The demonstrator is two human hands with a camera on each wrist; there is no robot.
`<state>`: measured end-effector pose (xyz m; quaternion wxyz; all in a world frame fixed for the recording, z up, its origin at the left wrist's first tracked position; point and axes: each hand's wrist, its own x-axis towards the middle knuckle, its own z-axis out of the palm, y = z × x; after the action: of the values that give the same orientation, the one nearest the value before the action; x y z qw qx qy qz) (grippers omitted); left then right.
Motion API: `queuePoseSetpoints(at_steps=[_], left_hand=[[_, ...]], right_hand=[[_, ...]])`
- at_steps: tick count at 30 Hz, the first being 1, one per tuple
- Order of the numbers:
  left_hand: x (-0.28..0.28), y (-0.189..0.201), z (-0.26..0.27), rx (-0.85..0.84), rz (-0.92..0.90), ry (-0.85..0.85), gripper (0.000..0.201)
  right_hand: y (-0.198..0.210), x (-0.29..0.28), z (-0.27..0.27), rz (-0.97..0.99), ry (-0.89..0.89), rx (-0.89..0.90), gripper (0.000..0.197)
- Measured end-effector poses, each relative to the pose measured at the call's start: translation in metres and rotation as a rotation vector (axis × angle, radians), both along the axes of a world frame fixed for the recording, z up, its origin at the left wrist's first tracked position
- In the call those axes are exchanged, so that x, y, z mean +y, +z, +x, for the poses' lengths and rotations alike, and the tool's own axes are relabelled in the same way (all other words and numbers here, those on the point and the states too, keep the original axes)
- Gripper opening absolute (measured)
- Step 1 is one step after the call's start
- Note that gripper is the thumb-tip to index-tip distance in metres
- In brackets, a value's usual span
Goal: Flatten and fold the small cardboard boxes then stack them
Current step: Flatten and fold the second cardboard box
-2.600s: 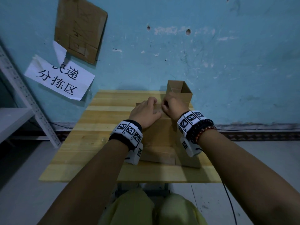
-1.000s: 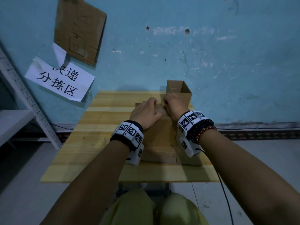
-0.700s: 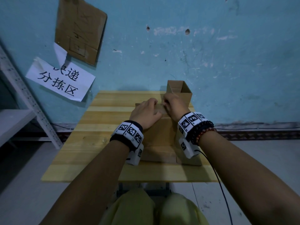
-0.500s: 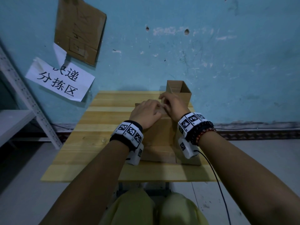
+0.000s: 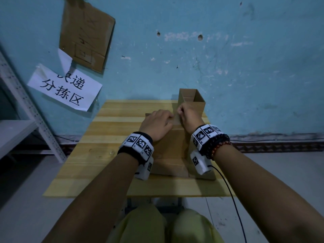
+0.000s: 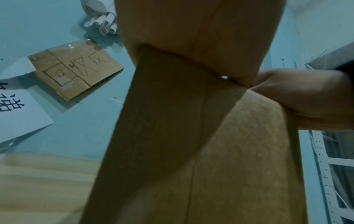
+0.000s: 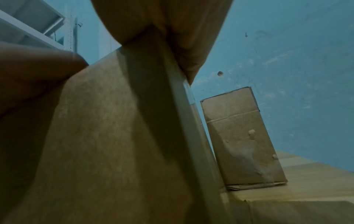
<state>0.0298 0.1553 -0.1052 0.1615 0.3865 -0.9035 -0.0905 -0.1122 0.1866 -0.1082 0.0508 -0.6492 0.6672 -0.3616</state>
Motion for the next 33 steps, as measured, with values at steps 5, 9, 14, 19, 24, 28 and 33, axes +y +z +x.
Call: queuePoseSetpoints(at_steps=[5, 9, 14, 19, 24, 28, 33], left_hand=[[0.000, 0.005, 0.000, 0.015, 0.072, -0.041, 0.033], [0.002, 0.015, -0.009, 0.164, 0.228, 0.031, 0.033], [0.002, 0.013, -0.022, 0.418, 0.348, 0.065, 0.017], [0.005, 0.011, -0.023, 0.519, 0.424, 0.138, 0.016], [0.003, 0.011, -0.022, 0.539, 0.459, 0.144, 0.016], [0.006, 0.011, -0.024, 0.497, 0.387, 0.123, 0.015], [0.009, 0.011, -0.024, 0.471, 0.348, 0.081, 0.016]], right_hand=[[0.001, 0.001, -0.001, 0.011, 0.001, 0.030, 0.020], [0.006, 0.003, 0.004, 0.049, 0.005, 0.040, 0.015], [0.003, 0.004, 0.003, 0.010, -0.006, 0.005, 0.012], [-0.003, 0.007, 0.002, -0.057, 0.012, -0.007, 0.019], [-0.006, 0.022, 0.001, -0.039, 0.018, 0.046, 0.038], [-0.004, 0.028, -0.006, -0.007, 0.013, 0.026, 0.045], [0.014, 0.027, -0.008, 0.092, 0.052, 0.090, 0.033]])
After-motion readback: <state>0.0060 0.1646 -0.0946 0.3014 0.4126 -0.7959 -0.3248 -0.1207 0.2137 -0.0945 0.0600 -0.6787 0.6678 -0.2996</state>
